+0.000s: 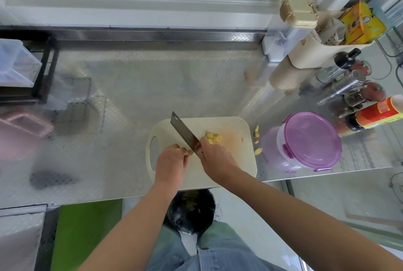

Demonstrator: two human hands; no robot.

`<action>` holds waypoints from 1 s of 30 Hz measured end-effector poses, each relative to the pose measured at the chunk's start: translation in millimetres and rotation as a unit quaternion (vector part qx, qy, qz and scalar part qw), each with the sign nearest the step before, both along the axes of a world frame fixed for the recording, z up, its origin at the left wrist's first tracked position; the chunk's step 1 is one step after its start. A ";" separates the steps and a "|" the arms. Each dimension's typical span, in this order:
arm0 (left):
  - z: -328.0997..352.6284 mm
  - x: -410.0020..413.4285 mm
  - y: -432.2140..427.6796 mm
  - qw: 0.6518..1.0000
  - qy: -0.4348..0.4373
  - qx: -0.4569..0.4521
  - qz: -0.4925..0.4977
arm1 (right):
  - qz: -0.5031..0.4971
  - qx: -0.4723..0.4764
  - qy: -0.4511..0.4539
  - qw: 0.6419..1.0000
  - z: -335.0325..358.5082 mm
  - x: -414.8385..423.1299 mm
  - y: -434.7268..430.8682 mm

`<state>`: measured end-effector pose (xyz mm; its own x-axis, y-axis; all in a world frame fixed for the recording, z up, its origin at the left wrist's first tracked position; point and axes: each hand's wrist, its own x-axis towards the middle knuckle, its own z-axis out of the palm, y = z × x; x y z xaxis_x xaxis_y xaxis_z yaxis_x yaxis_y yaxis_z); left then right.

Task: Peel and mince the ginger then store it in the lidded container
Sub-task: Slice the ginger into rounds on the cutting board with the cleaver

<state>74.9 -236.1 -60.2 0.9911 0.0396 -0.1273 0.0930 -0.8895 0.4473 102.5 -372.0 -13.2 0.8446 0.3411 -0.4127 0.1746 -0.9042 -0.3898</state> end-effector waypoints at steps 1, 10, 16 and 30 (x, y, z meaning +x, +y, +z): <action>0.7 0.1 -0.1 1.000 0.002 0.002 -0.001 | 0.003 -0.007 -0.002 1.000 1.8 -0.7 0.5; 1.4 4.2 -5.1 0.999 0.036 0.032 -0.013 | 0.012 -0.060 -0.003 0.998 2.8 -4.5 12.3; 0.9 5.6 -4.8 0.997 0.053 0.044 -0.016 | 0.017 -0.056 -0.001 0.998 5.0 1.6 19.9; 5.9 6.4 -7.4 0.995 0.065 0.070 -0.042 | 0.009 -0.054 0.020 0.998 10.3 6.3 26.7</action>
<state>81.4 -243.4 -54.4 0.9670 -0.0153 -0.2545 0.0658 -0.9493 0.3073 108.8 -345.3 -2.9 0.8208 0.3069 -0.4818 0.1768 -0.9385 -0.2967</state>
